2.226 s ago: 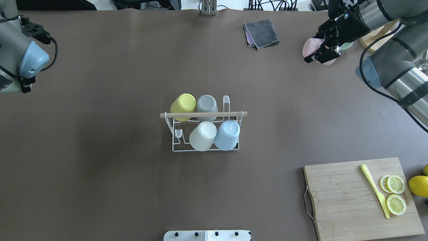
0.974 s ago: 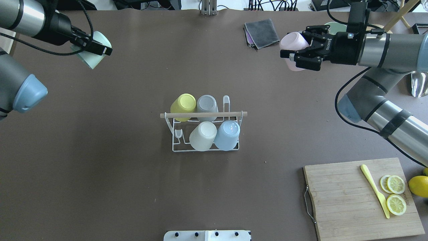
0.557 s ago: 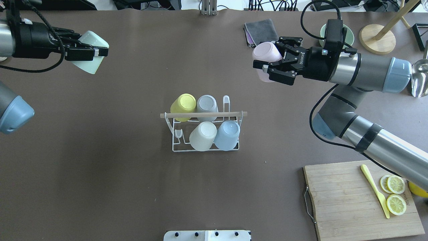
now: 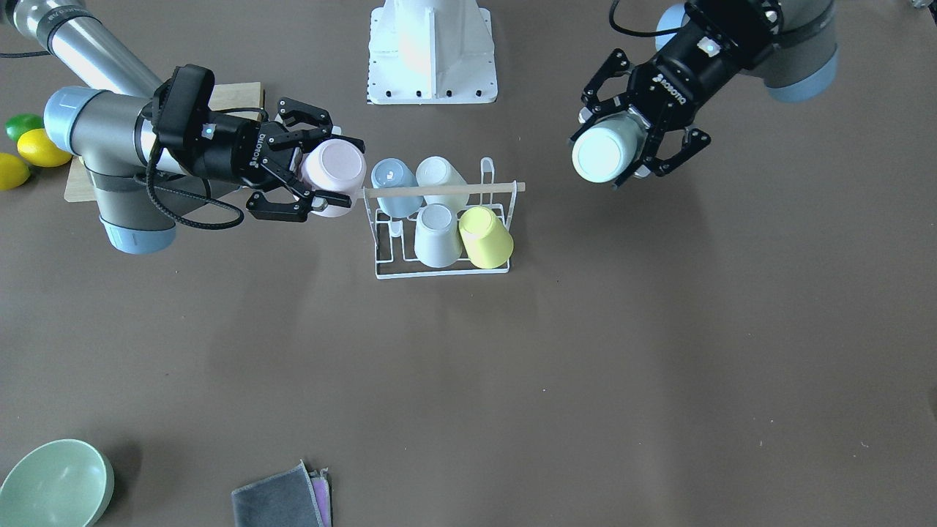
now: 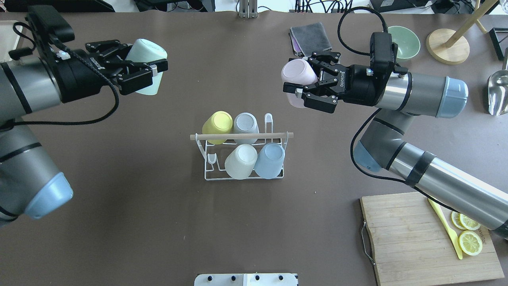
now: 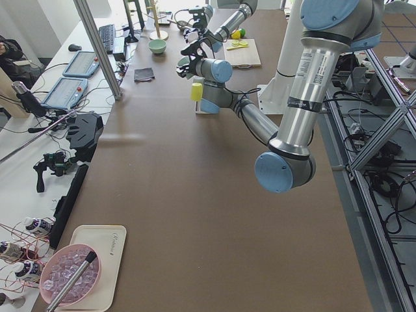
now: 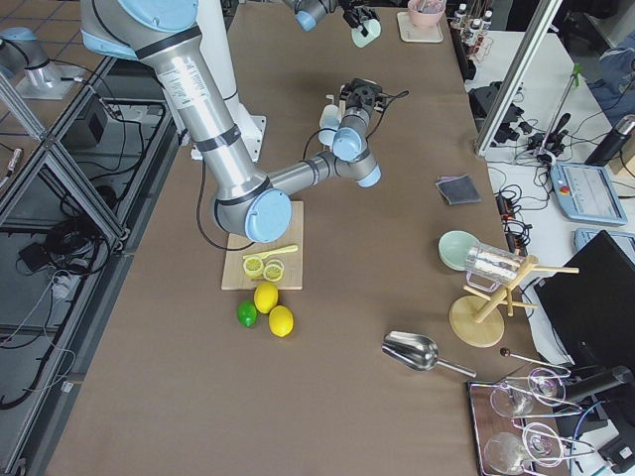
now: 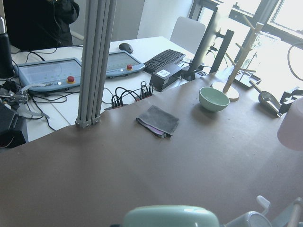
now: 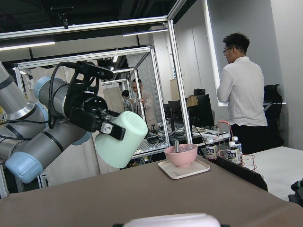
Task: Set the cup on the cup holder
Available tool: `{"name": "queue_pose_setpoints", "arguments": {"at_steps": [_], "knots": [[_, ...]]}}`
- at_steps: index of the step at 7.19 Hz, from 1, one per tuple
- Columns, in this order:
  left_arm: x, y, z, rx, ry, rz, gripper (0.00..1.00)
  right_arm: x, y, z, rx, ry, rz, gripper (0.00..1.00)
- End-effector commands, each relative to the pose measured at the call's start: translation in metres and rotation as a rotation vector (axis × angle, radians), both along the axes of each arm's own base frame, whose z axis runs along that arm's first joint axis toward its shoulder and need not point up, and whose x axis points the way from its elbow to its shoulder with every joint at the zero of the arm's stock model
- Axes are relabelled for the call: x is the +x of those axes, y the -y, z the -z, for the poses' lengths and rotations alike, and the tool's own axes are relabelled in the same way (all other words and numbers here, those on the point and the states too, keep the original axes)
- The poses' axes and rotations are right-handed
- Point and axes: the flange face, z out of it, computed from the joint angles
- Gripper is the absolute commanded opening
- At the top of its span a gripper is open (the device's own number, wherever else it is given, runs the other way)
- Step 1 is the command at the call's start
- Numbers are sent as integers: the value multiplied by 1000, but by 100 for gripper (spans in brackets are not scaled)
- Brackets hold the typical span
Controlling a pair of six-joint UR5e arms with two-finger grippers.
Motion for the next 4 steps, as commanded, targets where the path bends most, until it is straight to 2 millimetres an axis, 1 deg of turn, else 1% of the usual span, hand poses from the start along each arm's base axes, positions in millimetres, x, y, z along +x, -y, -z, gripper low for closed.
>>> {"name": "queue_pose_setpoints", "arguments": {"at_steps": [1, 2, 3, 4], "knots": [[70, -61, -5, 67, -54, 110, 0, -19, 8, -2, 16, -57, 80, 0], [95, -85, -14, 67, -53, 189, 0, -28, 17, -1, 34, -80, 79, 0], [100, -92, -15, 68, -43, 222, 0, -41, 31, 1, 62, -104, 45, 0], [104, -94, -13, 68, -44, 220, 0, -50, 37, 6, 94, -126, 44, 0]]}}
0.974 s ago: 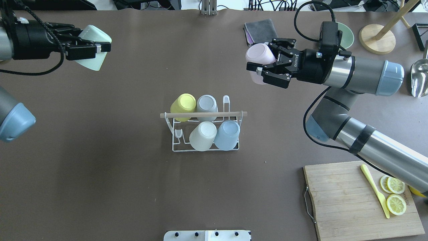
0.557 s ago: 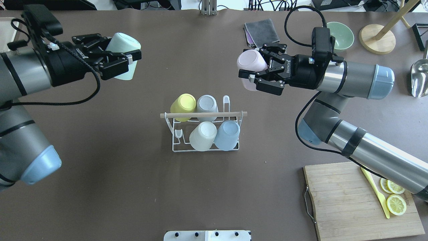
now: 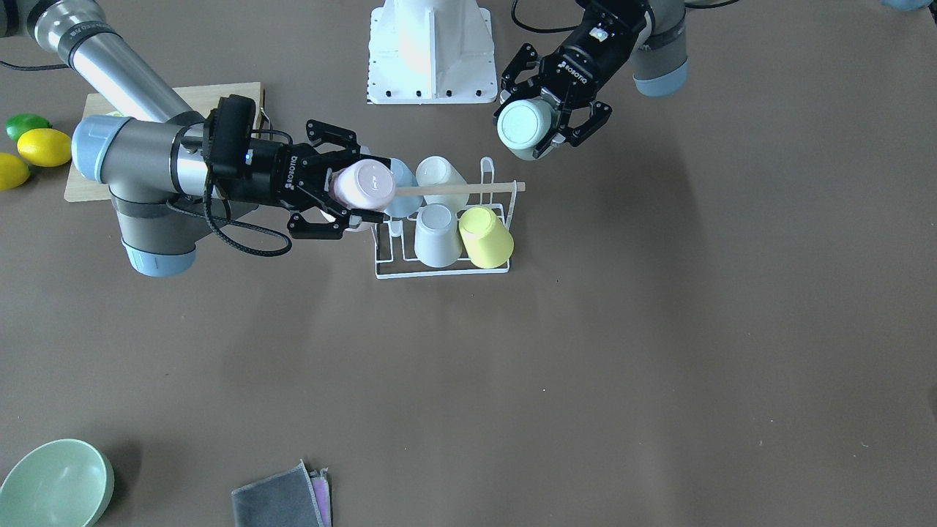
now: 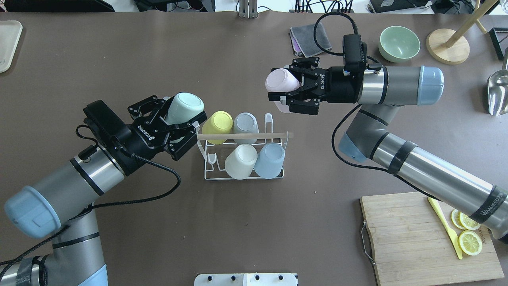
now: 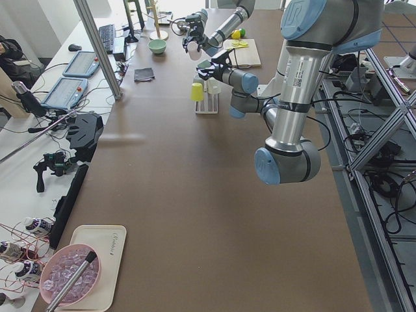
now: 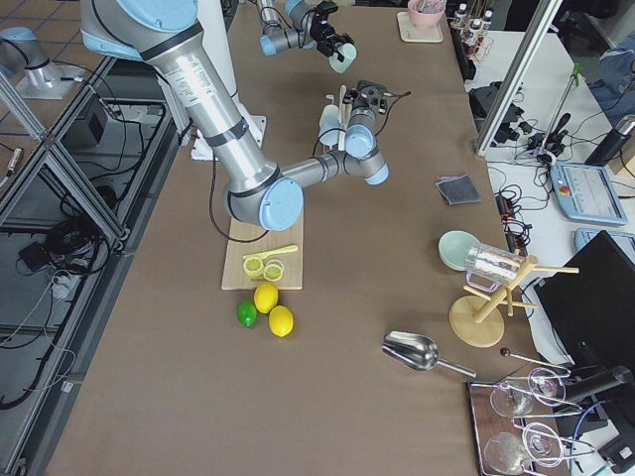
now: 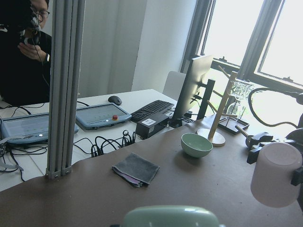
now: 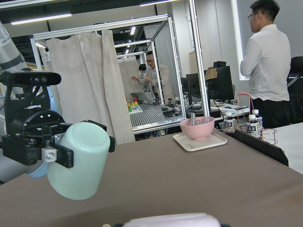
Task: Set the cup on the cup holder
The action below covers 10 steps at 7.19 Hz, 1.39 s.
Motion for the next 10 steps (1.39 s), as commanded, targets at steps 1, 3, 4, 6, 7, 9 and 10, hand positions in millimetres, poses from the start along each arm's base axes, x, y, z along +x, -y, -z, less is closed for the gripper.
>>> {"name": "queue_pose_setpoints", "arguments": {"at_steps": [1, 3, 4, 6, 7, 9, 10], "knots": [[25, -11, 4, -1, 3, 4, 0, -10, 11, 4, 51, -34, 2, 0], [48, -8, 14, 11, 10, 0, 0, -12, 14, 5, 98, -19, 25, 0], [53, -11, 15, 21, 20, 0, 0, -12, 13, 6, 109, -12, 28, 0], [66, -34, 11, -11, 23, 32, 0, -18, 12, 8, 108, -12, 36, 0], [66, -34, 10, -8, 28, 36, 0, -26, 6, 8, 108, -14, 49, 0], [70, -36, -2, -9, 32, 35, 0, -43, 2, 3, 129, -31, 46, 0], [74, -38, -4, -13, 38, 34, 0, -50, 0, 1, 131, -42, 48, 0]]}}
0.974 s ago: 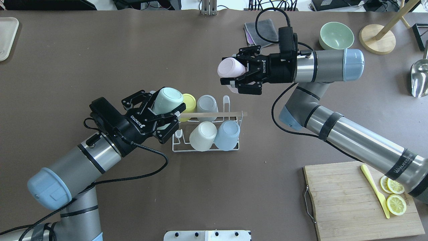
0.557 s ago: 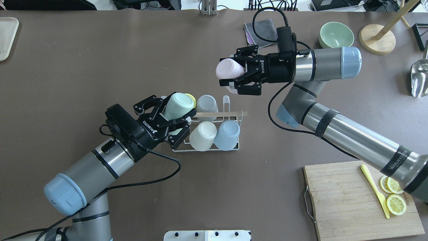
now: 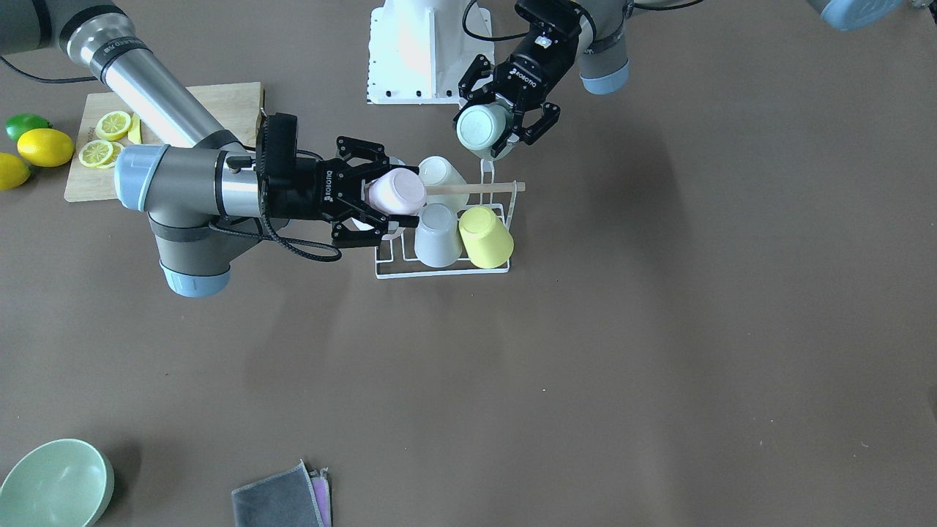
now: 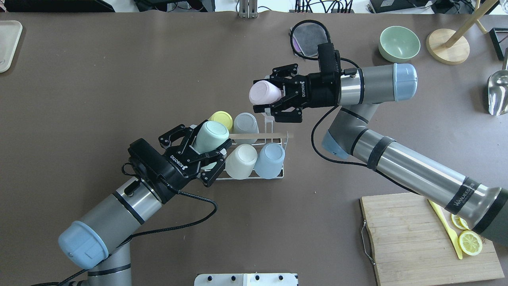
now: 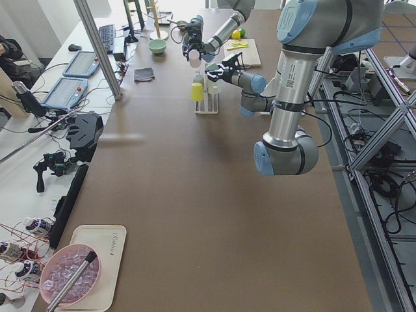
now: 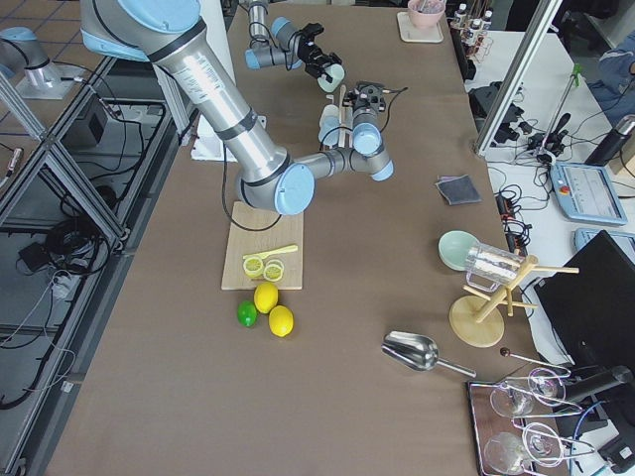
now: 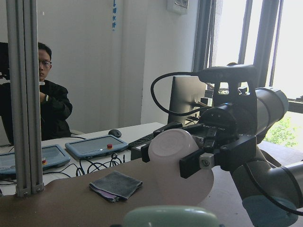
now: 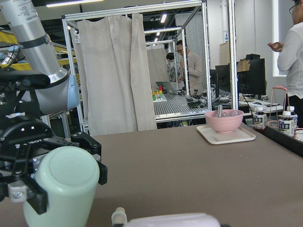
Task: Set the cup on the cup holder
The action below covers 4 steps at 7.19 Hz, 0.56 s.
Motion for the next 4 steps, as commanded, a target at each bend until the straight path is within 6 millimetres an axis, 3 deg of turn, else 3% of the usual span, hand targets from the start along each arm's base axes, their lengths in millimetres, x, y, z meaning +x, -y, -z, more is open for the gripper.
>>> {"name": "queue_pose_setpoints", "arguments": {"at_steps": [1, 4], "knots": [[10, -1, -12, -9, 21, 4, 0, -10, -1, -4, 11, -16, -5, 0], [14, -1, -18, -13, 36, 4, 0, -13, 1, -6, 7, -24, -7, 0]]}}
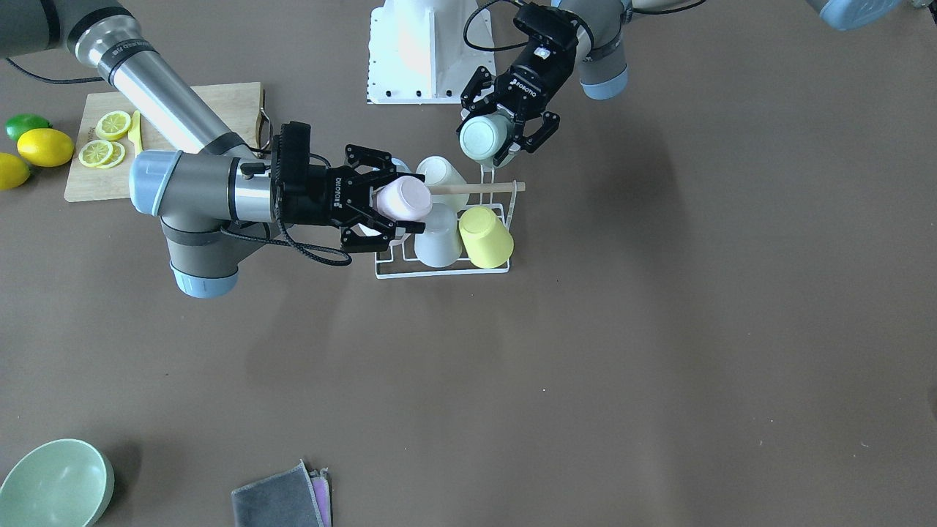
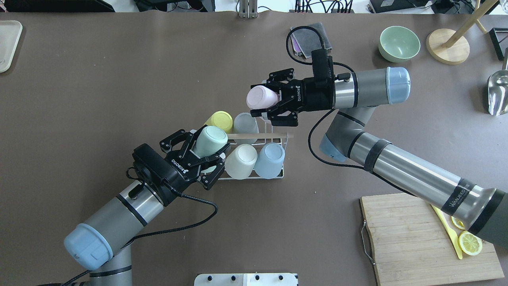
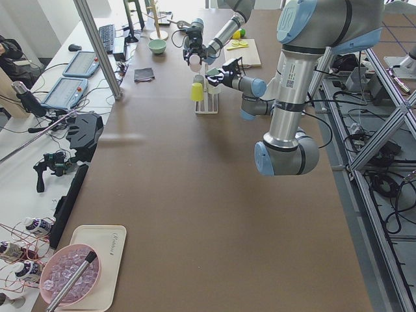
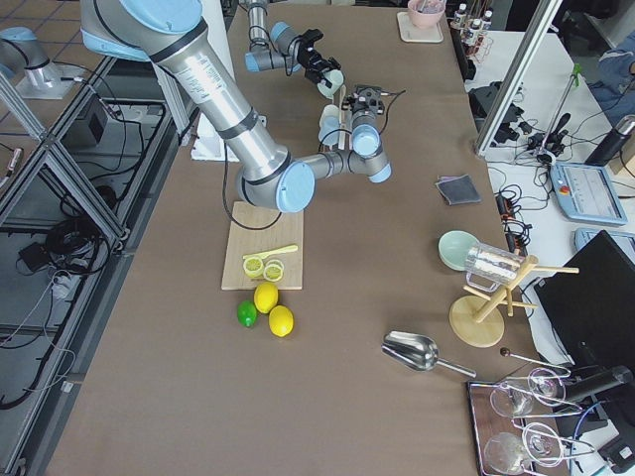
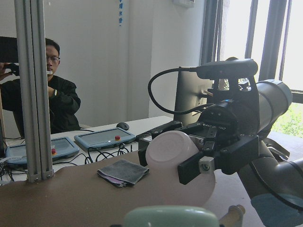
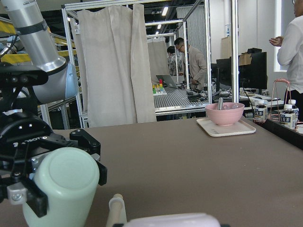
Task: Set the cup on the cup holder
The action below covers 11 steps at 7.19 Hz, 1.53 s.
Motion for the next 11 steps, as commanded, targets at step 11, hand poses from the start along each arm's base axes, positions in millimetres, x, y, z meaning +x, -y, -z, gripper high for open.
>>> {"name": "queue_pose_setpoints", "arguments": {"at_steps": [11], "knots": [[4, 6, -3, -3, 10, 8, 0, -10, -8, -18, 16, -23, -3, 18]]}}
